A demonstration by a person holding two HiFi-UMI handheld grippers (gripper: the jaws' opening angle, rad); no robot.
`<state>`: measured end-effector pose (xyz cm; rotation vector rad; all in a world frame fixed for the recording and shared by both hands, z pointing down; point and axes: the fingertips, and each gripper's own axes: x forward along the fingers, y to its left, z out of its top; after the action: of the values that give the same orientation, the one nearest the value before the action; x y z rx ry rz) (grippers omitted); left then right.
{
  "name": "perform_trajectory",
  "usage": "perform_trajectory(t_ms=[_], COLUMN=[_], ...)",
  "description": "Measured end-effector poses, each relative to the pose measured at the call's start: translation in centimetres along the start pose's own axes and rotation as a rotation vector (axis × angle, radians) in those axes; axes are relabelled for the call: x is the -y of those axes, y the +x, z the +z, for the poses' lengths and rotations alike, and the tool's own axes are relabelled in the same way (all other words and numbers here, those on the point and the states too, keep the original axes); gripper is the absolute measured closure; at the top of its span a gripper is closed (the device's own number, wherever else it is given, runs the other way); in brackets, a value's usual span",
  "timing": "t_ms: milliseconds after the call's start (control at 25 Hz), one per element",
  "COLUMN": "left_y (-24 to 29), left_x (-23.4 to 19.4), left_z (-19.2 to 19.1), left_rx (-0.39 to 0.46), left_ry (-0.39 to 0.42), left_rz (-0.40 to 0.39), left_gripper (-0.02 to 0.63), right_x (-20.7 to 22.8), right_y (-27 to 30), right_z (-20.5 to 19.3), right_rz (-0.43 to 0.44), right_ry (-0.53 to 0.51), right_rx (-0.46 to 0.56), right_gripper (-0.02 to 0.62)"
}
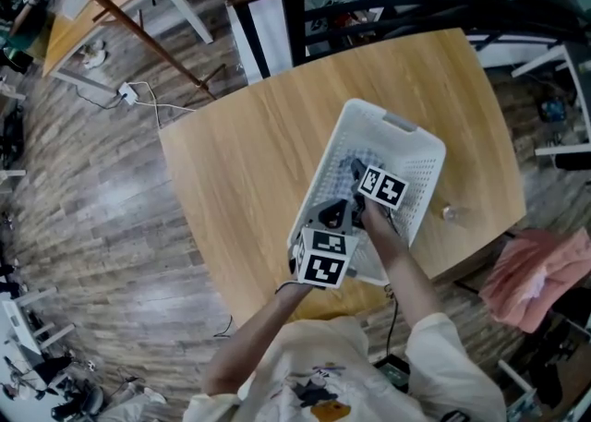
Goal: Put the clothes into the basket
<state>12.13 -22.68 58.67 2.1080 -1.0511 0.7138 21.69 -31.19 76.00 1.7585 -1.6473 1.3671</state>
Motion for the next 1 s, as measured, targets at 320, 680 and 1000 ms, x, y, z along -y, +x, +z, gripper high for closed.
perform_trajectory(t_ms=[320, 680, 1000], left_y=[-0.7, -2.7, -4.9], left_x=[-0.1, 0.4, 1.1], left_z=[0.3, 0.2, 0.6], left_rx=[0.008, 0.028, 0.073], left_ry=[-0.050, -0.035, -0.028], left_rz=[0.001, 0.010, 0.018], left_gripper=[0.606, 0.606, 0.606], right_x=[0.0, -0.8, -2.9], right_y=[-3.2, -6.1, -9.2], right_z=[-0.6, -1.1, -0.7], right_rz=[0.017, 0.026, 0.047], right_ry=[0.067, 0.118, -0.011], right_rx=[0.028, 0.054, 0.112], right_gripper=[0.301, 0.302, 0.359])
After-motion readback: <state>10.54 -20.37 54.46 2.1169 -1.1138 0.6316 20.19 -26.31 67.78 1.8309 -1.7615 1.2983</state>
